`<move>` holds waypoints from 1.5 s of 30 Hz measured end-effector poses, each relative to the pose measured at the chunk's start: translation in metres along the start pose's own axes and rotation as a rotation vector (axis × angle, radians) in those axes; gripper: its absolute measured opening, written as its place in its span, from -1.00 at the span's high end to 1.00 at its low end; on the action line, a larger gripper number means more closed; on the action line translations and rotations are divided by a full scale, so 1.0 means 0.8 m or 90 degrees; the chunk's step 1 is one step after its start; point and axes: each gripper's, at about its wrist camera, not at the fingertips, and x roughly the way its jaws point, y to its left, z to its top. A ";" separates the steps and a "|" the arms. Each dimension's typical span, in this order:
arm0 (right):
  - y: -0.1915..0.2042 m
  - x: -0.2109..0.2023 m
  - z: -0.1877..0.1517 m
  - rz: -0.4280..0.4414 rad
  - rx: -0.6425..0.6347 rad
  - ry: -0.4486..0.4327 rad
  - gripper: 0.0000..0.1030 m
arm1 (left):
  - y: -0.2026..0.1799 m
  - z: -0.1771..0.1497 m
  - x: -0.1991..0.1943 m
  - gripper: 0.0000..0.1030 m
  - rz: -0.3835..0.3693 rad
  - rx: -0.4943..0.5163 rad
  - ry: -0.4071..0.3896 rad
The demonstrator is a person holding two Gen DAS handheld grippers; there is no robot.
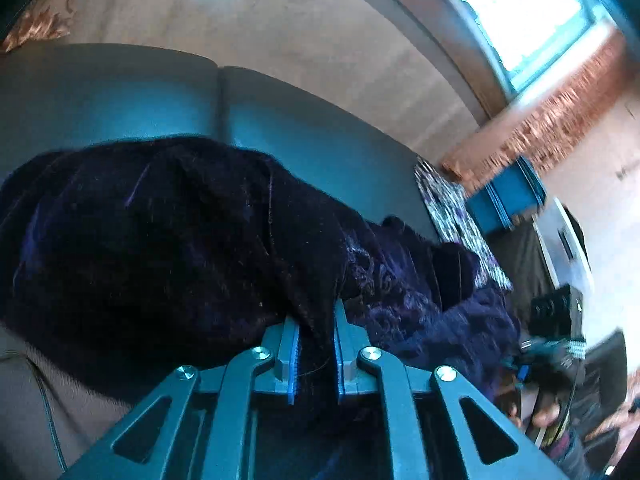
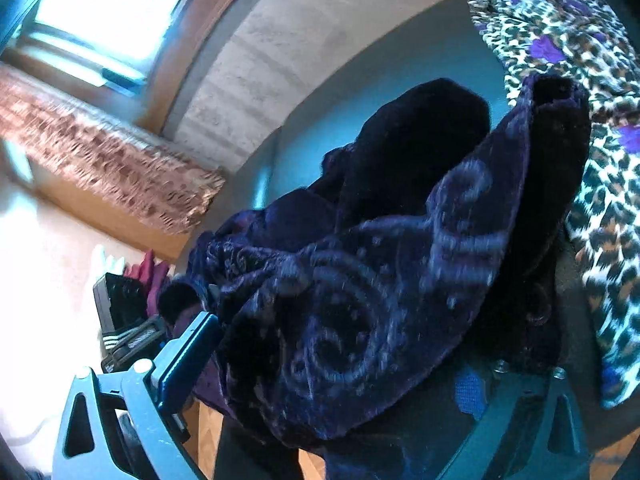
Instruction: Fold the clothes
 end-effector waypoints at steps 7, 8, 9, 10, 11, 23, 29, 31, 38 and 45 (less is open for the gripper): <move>0.037 0.090 0.104 -0.100 -0.095 0.006 0.31 | 0.040 0.124 -0.004 0.83 0.031 -0.082 -0.072; 0.046 0.098 0.120 -0.101 -0.105 0.003 0.39 | 0.036 0.136 -0.019 0.83 0.019 -0.076 -0.095; 0.059 0.098 0.133 -0.090 -0.116 -0.012 0.42 | 0.028 0.142 -0.040 0.83 0.002 -0.059 -0.120; 0.072 0.092 0.144 -0.072 -0.127 -0.031 0.47 | 0.019 0.146 -0.061 0.83 -0.019 -0.040 -0.143; 0.084 0.080 0.148 -0.048 -0.140 -0.054 0.53 | 0.013 0.142 -0.080 0.83 -0.035 -0.026 -0.158; 0.046 -0.060 -0.002 0.087 -0.132 -0.065 0.56 | 0.083 -0.061 -0.162 0.83 -0.119 -0.117 -0.088; -0.001 -0.039 -0.069 0.103 -0.012 0.093 0.12 | 0.102 -0.134 -0.155 0.80 -0.094 -0.167 -0.016; 0.000 -0.042 -0.087 0.091 -0.028 0.165 -0.17 | 0.108 -0.140 -0.170 0.78 -0.077 -0.171 -0.015; 0.030 -0.094 -0.106 0.001 -0.161 0.237 -0.26 | 0.144 -0.144 -0.214 0.50 -0.057 -0.229 -0.072; 0.105 -0.078 -0.048 0.030 -0.244 -0.004 -0.99 | 0.139 -0.131 -0.203 0.21 -0.059 -0.246 -0.083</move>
